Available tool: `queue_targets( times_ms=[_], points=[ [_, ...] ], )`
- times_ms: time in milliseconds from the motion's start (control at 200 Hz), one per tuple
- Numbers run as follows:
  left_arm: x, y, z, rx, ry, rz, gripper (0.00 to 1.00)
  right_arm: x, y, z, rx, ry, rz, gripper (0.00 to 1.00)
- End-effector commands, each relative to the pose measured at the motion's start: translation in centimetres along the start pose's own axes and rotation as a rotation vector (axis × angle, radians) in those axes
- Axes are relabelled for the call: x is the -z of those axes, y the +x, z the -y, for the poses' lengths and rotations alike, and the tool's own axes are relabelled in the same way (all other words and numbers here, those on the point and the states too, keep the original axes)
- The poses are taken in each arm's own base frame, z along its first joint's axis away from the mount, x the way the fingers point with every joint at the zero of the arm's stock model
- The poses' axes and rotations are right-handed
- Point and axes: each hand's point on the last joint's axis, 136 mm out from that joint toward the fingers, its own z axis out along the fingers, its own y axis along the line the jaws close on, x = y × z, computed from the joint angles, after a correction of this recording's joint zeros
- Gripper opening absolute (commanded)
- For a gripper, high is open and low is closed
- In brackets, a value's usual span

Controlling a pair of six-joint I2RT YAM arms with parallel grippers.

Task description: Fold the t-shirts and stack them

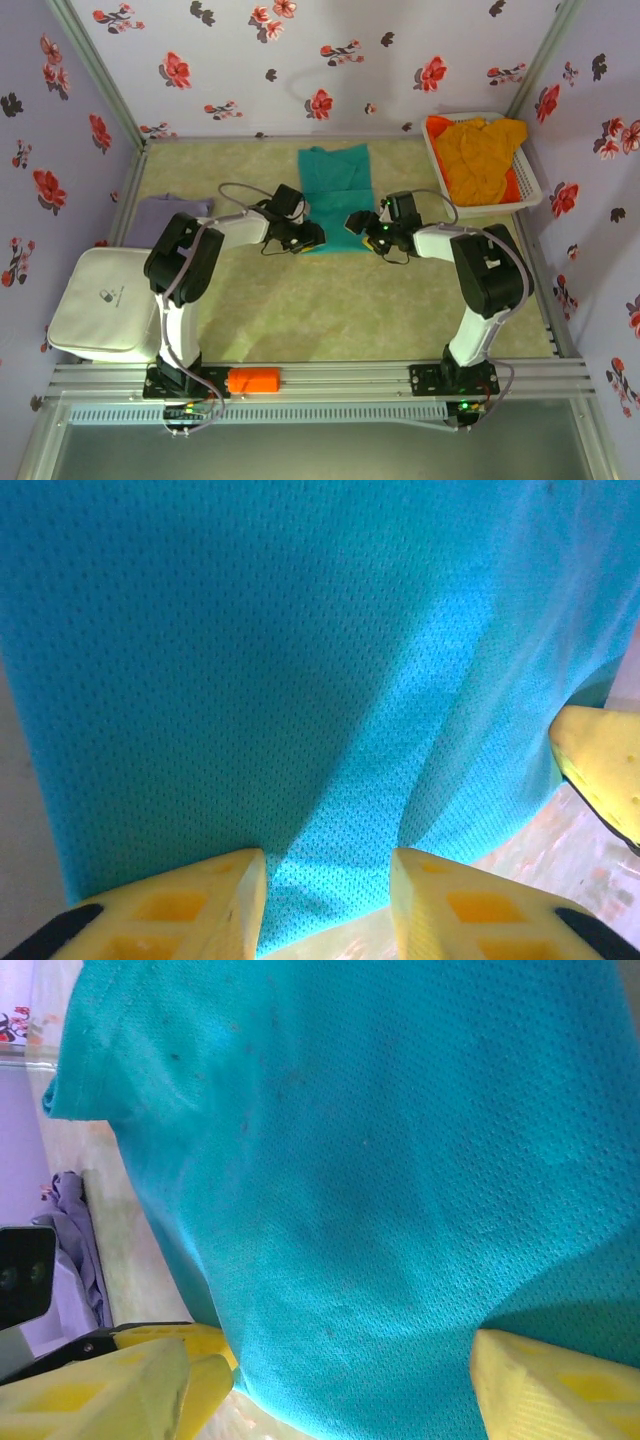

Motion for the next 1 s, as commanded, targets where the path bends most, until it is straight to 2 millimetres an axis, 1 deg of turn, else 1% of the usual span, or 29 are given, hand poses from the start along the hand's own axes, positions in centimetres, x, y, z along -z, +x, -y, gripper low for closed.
queue_targets(
  times_ms=[0, 90, 180, 330, 400, 510, 605, 655, 740, 840, 915, 995],
  points=[
    [-0.5, 3.5, -3.7, 0.044, -0.095, -0.083, 0.38, 0.2, 3.8, 6.0, -0.115, 0.191, -0.078, 0.75],
    [0.3, 4.6, -3.5, 0.043, -0.092, -0.086, 0.37, 1.1, 4.9, 6.0, -0.116, 0.206, -0.091, 0.75],
    [0.9, 5.8, -3.2, 0.043, -0.087, -0.087, 0.37, 1.7, 6.5, 6.1, -0.100, 0.224, -0.123, 0.75],
    [1.0, 8.3, -2.7, 0.049, -0.071, -0.093, 0.37, 2.7, 8.9, 7.0, -0.068, 0.262, -0.141, 0.75],
    [1.0, 9.7, -2.9, 0.057, -0.073, -0.104, 0.37, 3.4, 10.1, 7.5, -0.056, 0.282, -0.144, 0.75],
    [1.6, 11.0, -3.0, 0.072, -0.071, -0.106, 0.37, 4.5, 11.3, 7.2, -0.040, 0.273, -0.134, 0.76],
    [2.8, 11.4, -2.6, 0.073, -0.064, -0.101, 0.38, 5.5, 11.4, 6.5, -0.022, 0.265, -0.122, 0.76],
    [3.7, 11.4, -2.0, 0.065, -0.057, -0.097, 0.40, 6.1, 11.1, 5.8, -0.002, 0.257, -0.106, 0.76],
    [5.5, 11.1, -0.5, 0.036, -0.032, -0.080, 0.45, 7.2, 10.4, 4.3, 0.038, 0.251, -0.084, 0.77],
    [6.9, 11.1, 0.8, -0.016, -0.005, -0.094, 0.50, 8.5, 9.8, 3.1, 0.069, 0.246, -0.062, 0.77],
    [7.5, 11.5, 0.6, -0.035, -0.023, -0.106, 0.51, 9.4, 9.7, 3.0, 0.083, 0.260, -0.049, 0.77],
    [7.6, 11.9, -1.0, -0.030, -0.072, -0.122, 0.53, 10.4, 9.7, 3.5, 0.106, 0.303, -0.045, 0.76]
  ],
)
